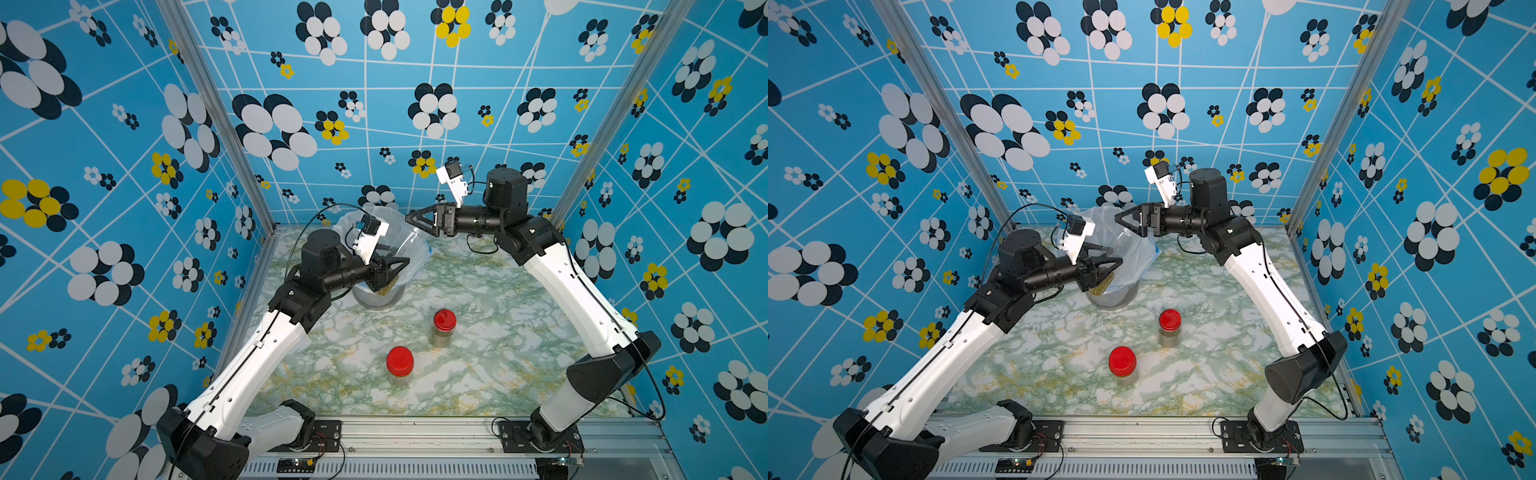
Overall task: Empty moldy mung beans from jars
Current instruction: Unscrew the lid from the jar.
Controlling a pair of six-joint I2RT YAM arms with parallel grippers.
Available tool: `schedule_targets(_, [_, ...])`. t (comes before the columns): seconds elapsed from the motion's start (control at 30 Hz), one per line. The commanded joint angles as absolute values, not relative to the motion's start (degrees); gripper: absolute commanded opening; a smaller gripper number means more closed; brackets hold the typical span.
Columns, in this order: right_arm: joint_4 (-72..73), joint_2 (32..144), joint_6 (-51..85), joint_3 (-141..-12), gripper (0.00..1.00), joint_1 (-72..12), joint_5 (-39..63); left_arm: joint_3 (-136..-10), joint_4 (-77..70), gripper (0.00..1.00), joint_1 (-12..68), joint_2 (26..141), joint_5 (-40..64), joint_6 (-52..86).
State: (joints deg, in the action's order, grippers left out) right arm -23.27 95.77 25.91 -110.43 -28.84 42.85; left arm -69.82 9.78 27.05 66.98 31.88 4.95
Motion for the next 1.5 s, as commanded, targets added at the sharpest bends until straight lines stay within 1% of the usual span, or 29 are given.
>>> schedule_targets(0.0, [-21.4,96.3,28.4,-111.5,0.80,-29.0,41.4,-71.3,9.4,0.17,27.5,66.6,29.5,2.5])
schedule_targets(0.1, [-22.1,96.5,28.8,-111.7,0.79,-29.0,42.1,-71.3,8.6,0.17,27.5,66.4,28.6,2.8])
schedule_targets(0.23, [-22.6,95.5,28.4,-110.2,0.85,-28.9,42.1,-71.3,7.8,0.16,27.6,66.6,28.4,3.3])
schedule_targets(0.33, [-21.4,94.6,28.5,-108.7,0.87,-29.1,42.8,-71.3,7.1,0.16,27.5,67.1,28.7,3.8])
schedule_targets(0.5, [-23.6,95.0,27.2,-108.7,0.87,-29.1,42.1,-71.1,5.8,0.16,27.5,67.3,29.3,4.8])
schedule_targets(0.57, [-23.3,95.3,27.1,-108.6,0.83,-29.1,43.0,-71.1,5.4,0.16,27.5,67.6,29.9,5.4])
schedule_targets(0.63, [-23.5,95.8,27.2,-109.2,0.72,-29.2,43.8,-71.0,5.4,0.16,27.6,67.5,29.5,5.4])
schedule_targets(0.7, [-23.7,96.4,27.6,-109.8,0.70,-29.1,44.8,-70.9,5.4,0.16,27.5,67.3,28.9,5.4])
schedule_targets(0.8, [-23.3,96.4,28.3,-109.6,0.71,-29.2,45.2,-71.1,5.5,0.16,27.6,67.2,28.6,5.4])
schedule_targets(0.87, [-23.1,96.2,28.6,-109.4,0.77,-29.2,45.2,-71.1,5.5,0.16,27.6,67.3,28.4,5.4])
schedule_targets(1.0, [-22.8,95.7,28.9,-108.8,0.77,-29.2,44.8,-71.3,5.5,0.16,27.6,67.6,28.3,5.3])
schedule_targets(1.07, [-23.1,95.6,28.5,-108.9,0.74,-29.2,44.7,-71.2,5.6,0.16,27.7,67.8,28.6,5.2])
schedule_targets(1.13, [-23.0,95.7,28.4,-109.0,0.62,-29.2,44.8,-71.1,5.5,0.16,27.7,67.8,28.5,5.3])
schedule_targets(1.2, [-23.7,96.3,28.4,-109.7,0.54,-29.2,45.1,-71.1,5.5,0.16,27.8,67.7,27.8,5.2])
schedule_targets(1.27, [-23.9,96.9,28.6,-110.0,0.48,-29.3,45.6,-71.1,5.4,0.16,27.8,67.6,27.4,5.1])
schedule_targets(1.33, [-23.9,97.1,28.8,-110.0,0.37,-29.2,45.8,-71.0,5.1,0.16,27.9,67.7,26.8,5.2])
schedule_targets(1.47, [-24.3,96.9,28.3,-110.0,0.36,-29.3,45.0,-71.1,4.8,0.15,28.0,67.8,25.9,6.1])
